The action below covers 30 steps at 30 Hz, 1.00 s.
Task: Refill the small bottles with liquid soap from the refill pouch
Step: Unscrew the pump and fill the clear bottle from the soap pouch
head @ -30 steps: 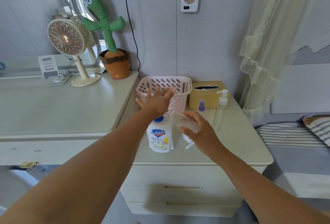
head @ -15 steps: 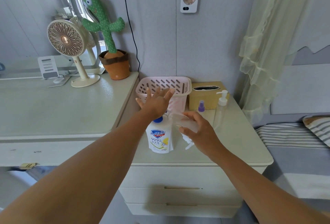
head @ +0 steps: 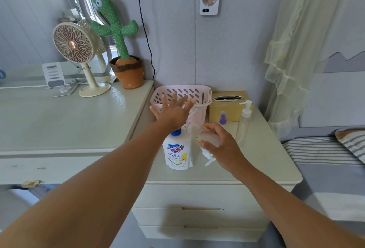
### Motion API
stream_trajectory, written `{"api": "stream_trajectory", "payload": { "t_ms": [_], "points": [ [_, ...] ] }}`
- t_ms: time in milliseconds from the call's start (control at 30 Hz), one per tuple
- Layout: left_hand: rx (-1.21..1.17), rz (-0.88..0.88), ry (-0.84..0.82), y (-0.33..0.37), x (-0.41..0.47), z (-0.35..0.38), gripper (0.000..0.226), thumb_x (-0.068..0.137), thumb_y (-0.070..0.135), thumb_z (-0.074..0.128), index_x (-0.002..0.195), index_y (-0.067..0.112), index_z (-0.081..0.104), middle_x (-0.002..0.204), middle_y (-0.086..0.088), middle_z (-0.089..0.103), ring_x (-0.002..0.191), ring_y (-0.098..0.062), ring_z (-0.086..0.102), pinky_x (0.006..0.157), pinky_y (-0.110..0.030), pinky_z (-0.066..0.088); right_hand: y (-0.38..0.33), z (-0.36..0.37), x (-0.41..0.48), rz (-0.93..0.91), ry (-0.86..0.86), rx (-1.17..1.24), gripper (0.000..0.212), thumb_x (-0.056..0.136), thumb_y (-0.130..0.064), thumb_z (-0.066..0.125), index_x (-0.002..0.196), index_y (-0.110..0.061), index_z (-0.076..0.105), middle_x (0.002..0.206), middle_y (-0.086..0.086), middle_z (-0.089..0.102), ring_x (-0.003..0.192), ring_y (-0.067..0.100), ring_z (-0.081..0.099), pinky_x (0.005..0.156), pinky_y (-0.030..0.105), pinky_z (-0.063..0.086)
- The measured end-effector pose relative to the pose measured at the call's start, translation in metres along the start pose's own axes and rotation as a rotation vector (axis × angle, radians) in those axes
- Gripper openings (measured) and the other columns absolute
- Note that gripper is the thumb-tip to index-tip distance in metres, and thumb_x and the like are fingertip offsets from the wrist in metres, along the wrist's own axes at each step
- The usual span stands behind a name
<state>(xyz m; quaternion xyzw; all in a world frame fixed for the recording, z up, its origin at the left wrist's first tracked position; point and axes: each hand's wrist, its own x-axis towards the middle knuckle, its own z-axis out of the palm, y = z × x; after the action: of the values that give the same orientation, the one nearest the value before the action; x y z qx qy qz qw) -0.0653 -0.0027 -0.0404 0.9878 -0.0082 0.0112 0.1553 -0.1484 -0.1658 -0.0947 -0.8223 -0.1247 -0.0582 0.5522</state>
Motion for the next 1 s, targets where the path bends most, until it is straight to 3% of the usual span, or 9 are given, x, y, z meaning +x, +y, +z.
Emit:
{"api": "stream_trajectory", "payload": {
  "t_ms": [300, 367, 500, 700, 867, 1000],
  "points": [
    [0.013, 0.020, -0.012, 0.002, 0.000, -0.004, 0.057, 0.096, 0.061, 0.008, 0.150, 0.042, 0.014, 0.161, 0.002, -0.005, 0.145, -0.030, -0.019, 0.104, -0.069, -0.016, 0.001, 0.003, -0.001, 0.017, 0.006, 0.026, 0.041, 0.086, -0.025, 0.067, 0.124, -0.026, 0.051, 0.117, -0.013, 0.056, 0.108, 0.006, 0.051, 0.087, 0.024, 0.047],
    [0.037, 0.024, -0.017, 0.002, 0.002, -0.007, 0.053, 0.099, 0.057, 0.011, 0.149, 0.042, 0.013, 0.161, 0.001, -0.006, 0.145, -0.031, -0.020, 0.104, -0.069, -0.016, -0.001, 0.003, 0.000, 0.017, 0.007, 0.021, 0.042, 0.086, -0.026, 0.068, 0.124, -0.027, 0.051, 0.117, -0.014, 0.055, 0.108, 0.005, 0.051, 0.088, 0.022, 0.046],
    [-0.054, 0.019, -0.022, -0.005, 0.007, 0.000, 0.066, 0.091, 0.069, 0.004, 0.149, 0.042, 0.016, 0.161, 0.000, -0.003, 0.145, -0.028, -0.020, 0.108, -0.067, -0.012, 0.000, 0.004, 0.000, 0.022, 0.012, 0.018, 0.040, 0.086, -0.025, 0.068, 0.122, -0.028, 0.051, 0.116, -0.014, 0.056, 0.106, 0.005, 0.052, 0.087, 0.024, 0.047],
    [-0.033, -0.017, -0.030, 0.000, -0.006, 0.002, 0.060, 0.094, 0.064, 0.004, 0.149, 0.043, 0.014, 0.161, 0.005, -0.002, 0.146, -0.026, -0.016, 0.105, -0.065, -0.017, 0.004, 0.008, -0.006, 0.035, 0.007, 0.035, 0.039, 0.086, -0.024, 0.068, 0.122, -0.026, 0.052, 0.114, -0.014, 0.057, 0.105, 0.003, 0.052, 0.081, 0.016, 0.042],
    [-0.066, 0.034, -0.030, -0.005, 0.005, -0.001, 0.073, 0.086, 0.074, 0.000, 0.149, 0.042, 0.016, 0.161, 0.002, -0.001, 0.146, -0.027, -0.017, 0.108, -0.067, -0.014, 0.000, 0.005, -0.003, 0.036, 0.006, 0.038, 0.039, 0.085, -0.029, 0.068, 0.120, -0.031, 0.051, 0.111, -0.022, 0.055, 0.108, 0.004, 0.052, 0.090, 0.030, 0.049],
    [-0.036, 0.038, -0.013, -0.005, 0.004, -0.004, 0.060, 0.095, 0.063, 0.006, 0.149, 0.041, 0.016, 0.160, 0.002, -0.004, 0.145, -0.030, -0.018, 0.107, -0.068, -0.016, -0.003, 0.005, -0.001, 0.033, 0.004, 0.034, 0.041, 0.085, -0.030, 0.068, 0.122, -0.032, 0.051, 0.113, -0.020, 0.055, 0.107, 0.003, 0.052, 0.090, 0.029, 0.050]
  ]
}}
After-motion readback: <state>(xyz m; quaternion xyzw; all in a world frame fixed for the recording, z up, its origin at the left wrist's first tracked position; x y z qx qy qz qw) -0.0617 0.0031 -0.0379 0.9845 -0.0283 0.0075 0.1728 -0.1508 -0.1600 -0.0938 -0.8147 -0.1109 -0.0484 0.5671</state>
